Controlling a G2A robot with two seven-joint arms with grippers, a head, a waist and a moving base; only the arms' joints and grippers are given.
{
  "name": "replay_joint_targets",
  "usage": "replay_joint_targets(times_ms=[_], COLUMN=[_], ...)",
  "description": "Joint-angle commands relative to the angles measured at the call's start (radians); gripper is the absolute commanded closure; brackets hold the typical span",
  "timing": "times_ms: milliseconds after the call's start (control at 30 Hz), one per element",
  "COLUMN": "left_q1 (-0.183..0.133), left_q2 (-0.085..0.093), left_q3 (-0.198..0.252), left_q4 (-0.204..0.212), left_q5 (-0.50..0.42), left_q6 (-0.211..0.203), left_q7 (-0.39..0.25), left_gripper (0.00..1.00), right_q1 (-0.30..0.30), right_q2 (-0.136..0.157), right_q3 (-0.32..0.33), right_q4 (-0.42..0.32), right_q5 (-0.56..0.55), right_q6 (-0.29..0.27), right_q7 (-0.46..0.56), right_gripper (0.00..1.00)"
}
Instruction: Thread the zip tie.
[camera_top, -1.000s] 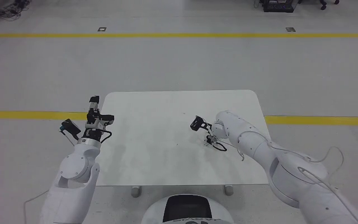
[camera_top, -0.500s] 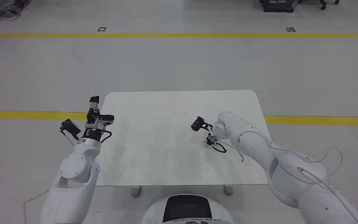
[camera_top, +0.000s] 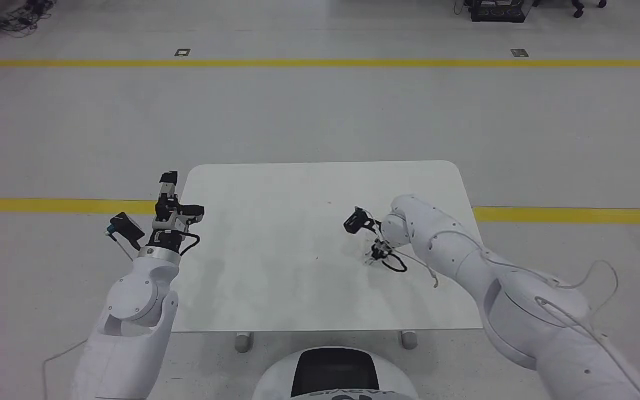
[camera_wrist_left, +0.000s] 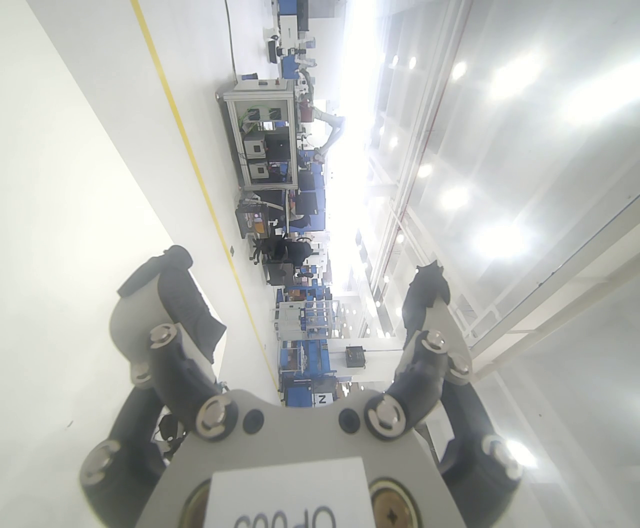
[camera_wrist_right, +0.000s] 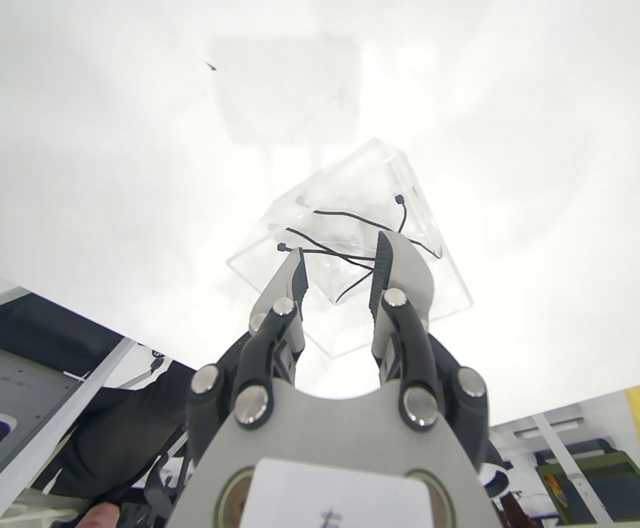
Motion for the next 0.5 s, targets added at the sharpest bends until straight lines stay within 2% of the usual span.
replay_joint_targets(times_ms=[0,467], left_q1=[0.000,0.000], left_q2=[0.000,0.000], left_q3=[0.000,0.000], left_q4=[0.000,0.000], left_q5=[0.000,0.000], left_q6=[0.000,0.000], left_q7=[0.000,0.000], left_gripper=[0.00,0.00], right_q1=[0.002,-0.006], right_q2=[0.000,-0.026], right_q3=[0.000,0.000], right_q4=[-0.003,0.025], right_q5=[0.003,-0.018], right_q6=[0.000,0.000], right_q7=[0.023,0.060], right_gripper=[0.66,0.66])
